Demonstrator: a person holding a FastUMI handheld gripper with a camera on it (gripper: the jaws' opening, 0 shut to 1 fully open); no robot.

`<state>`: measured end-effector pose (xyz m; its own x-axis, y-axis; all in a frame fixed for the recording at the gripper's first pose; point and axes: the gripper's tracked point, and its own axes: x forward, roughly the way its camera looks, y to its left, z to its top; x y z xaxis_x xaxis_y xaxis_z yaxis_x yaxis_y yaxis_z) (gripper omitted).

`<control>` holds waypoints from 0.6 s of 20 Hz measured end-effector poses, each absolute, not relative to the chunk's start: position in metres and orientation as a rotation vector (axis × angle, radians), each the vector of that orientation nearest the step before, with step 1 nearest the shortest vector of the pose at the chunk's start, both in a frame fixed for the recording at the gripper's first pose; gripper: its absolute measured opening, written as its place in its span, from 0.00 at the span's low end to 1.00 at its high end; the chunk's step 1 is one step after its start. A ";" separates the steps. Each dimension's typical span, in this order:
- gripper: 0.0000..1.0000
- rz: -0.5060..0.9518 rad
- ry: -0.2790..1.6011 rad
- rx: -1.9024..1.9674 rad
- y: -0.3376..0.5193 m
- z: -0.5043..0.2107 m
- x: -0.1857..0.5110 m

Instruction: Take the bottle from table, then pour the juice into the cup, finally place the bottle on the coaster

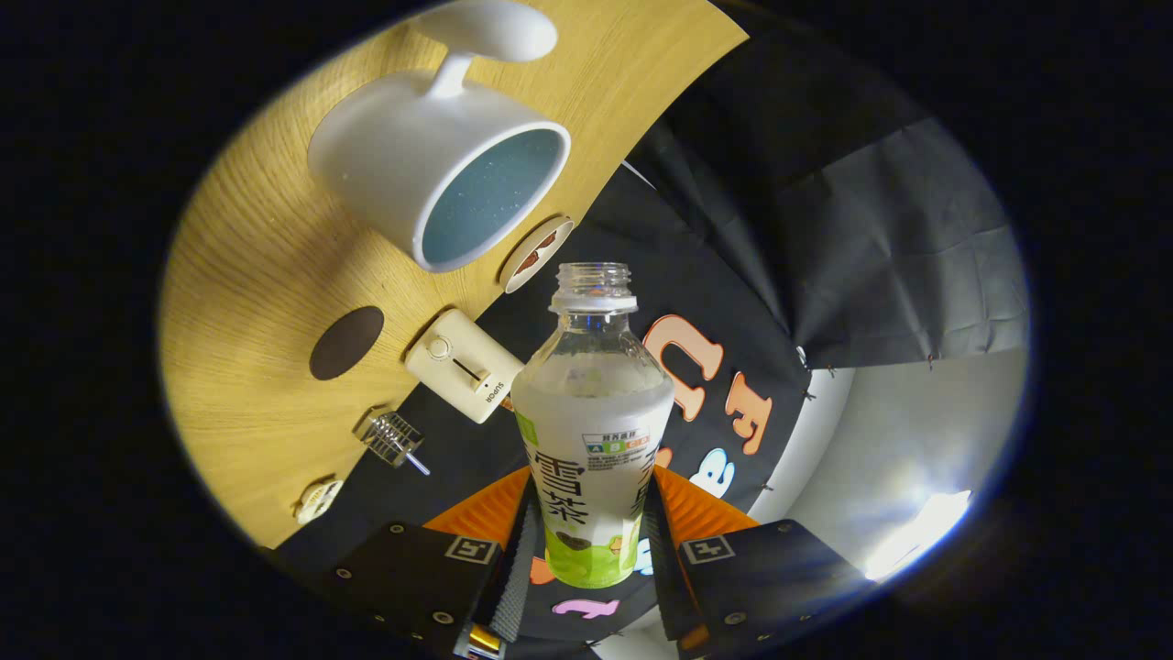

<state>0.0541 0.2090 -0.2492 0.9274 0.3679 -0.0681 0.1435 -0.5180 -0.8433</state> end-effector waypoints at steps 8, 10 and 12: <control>0.59 0.395 0.059 -1.611 0.176 -0.317 0.040; 0.59 0.397 0.142 -1.452 0.175 -0.324 0.044; 0.59 0.395 0.203 -1.301 0.175 -0.325 0.047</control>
